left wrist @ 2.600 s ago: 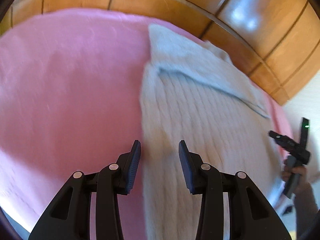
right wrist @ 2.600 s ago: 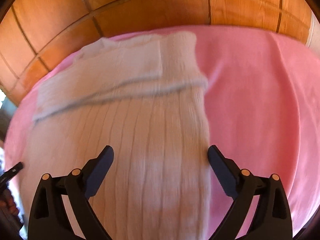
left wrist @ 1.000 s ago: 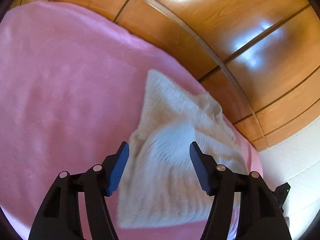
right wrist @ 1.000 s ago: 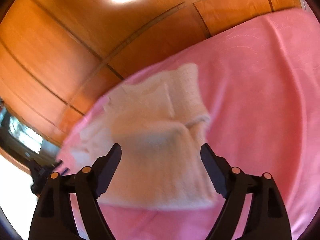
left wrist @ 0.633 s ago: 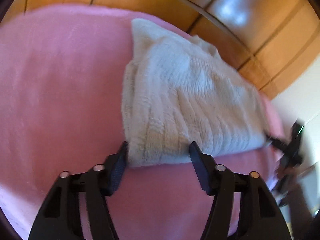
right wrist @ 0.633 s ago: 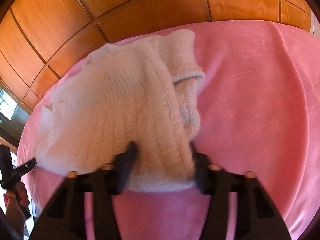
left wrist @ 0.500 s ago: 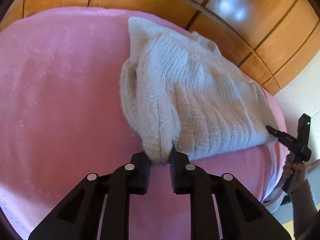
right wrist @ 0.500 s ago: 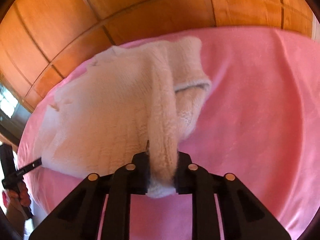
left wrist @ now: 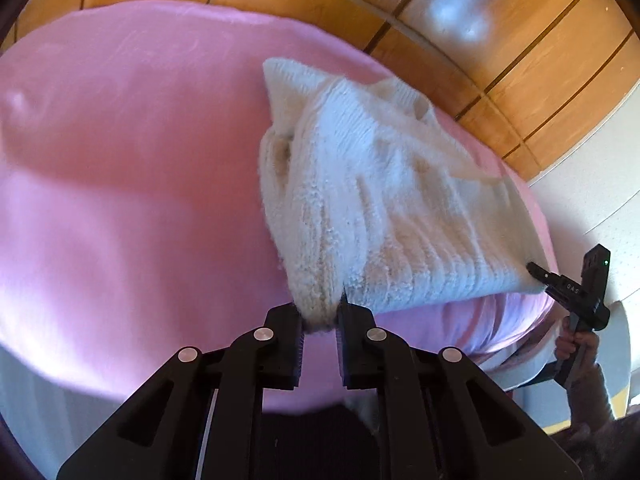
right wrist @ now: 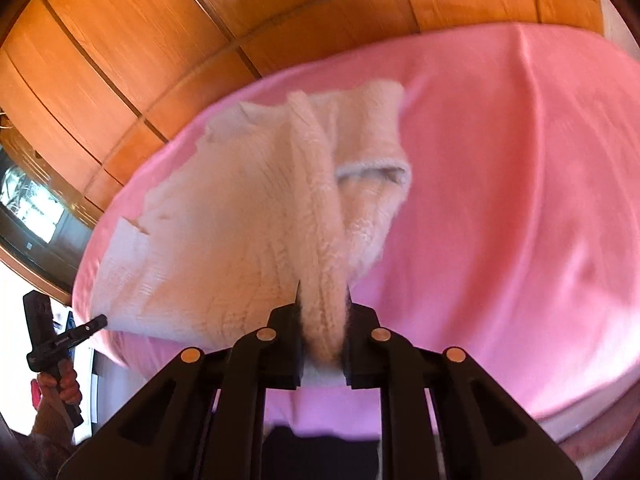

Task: Fold small clothes

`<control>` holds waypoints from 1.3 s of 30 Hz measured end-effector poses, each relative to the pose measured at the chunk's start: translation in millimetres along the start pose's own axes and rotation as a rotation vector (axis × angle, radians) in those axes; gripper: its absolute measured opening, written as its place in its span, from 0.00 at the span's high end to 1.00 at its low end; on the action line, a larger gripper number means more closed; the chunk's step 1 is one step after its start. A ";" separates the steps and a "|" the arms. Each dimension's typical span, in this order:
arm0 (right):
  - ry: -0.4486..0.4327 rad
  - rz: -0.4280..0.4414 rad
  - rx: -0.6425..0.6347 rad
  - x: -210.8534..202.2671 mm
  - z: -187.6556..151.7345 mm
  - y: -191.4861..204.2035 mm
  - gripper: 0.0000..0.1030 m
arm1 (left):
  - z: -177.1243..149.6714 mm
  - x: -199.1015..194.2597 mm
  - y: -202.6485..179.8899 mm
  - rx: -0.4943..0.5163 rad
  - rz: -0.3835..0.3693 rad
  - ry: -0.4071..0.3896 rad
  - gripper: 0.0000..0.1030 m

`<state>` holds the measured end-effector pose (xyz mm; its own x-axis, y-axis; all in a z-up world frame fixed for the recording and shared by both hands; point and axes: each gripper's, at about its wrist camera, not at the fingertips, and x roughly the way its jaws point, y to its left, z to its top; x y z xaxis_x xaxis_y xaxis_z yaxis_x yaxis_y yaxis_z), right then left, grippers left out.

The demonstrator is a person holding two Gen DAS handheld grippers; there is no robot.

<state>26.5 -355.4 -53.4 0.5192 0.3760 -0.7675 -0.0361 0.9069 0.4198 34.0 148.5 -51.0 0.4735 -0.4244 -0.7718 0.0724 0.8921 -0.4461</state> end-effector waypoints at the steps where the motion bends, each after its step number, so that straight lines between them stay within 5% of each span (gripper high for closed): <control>1: 0.001 -0.010 0.000 -0.8 -2.1 0.7 0.88 | -4.0 -3.6 -1.3 0.000 0.013 -0.001 0.85; 4: -0.045 -0.109 -0.024 -12.0 2.5 4.1 0.78 | 3.6 -16.2 -9.0 0.006 0.068 -0.084 0.83; 5: -0.073 -0.129 -0.033 -15.8 7.3 7.0 0.66 | 8.1 -22.3 -11.5 0.006 0.060 -0.119 0.83; 8: -0.130 -0.103 -0.090 -17.9 24.9 27.2 0.64 | 32.1 -24.8 -33.6 0.065 -0.004 -0.187 0.83; 11: -0.129 -0.052 -0.168 6.1 42.0 61.6 0.64 | 49.1 -0.8 -52.4 0.122 -0.035 -0.154 0.83; 12: -0.121 -0.040 -0.202 16.8 45.9 73.6 0.60 | 52.6 11.1 -59.8 0.144 -0.028 -0.133 0.78; 14: -0.097 -0.024 -0.245 37.9 50.4 92.8 0.54 | 62.3 41.4 -71.3 0.175 0.005 -0.081 0.53; 18: -0.049 -0.080 -0.326 88.0 58.7 118.0 0.56 | 70.7 82.8 -83.2 0.199 0.033 -0.023 0.49; 19: -0.032 -0.099 -0.342 97.4 57.1 117.7 0.63 | 72.0 94.1 -84.3 0.214 0.054 -0.013 0.61; 20: -0.010 -0.114 -0.357 108.1 55.4 118.4 0.88 | 71.3 99.5 -85.7 0.223 0.066 -0.007 0.75; 21: -0.008 -0.129 -0.366 112.5 53.7 118.0 0.93 | 69.4 105.2 -86.0 0.244 0.096 -0.005 0.93; 31: -0.171 -0.115 -0.373 60.5 76.3 121.7 0.96 | 88.3 46.2 -96.1 0.270 0.071 -0.276 0.96; 39: -0.073 -0.169 -0.309 123.8 84.9 100.9 0.95 | 105.2 124.9 -80.3 0.233 0.221 -0.107 0.96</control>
<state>159.6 -233.5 -65.0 0.5990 0.2109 -0.7725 -0.1950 0.9741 0.1147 179.7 40.2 -64.0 0.5889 -0.2087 -0.7808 0.1507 0.9775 -0.1476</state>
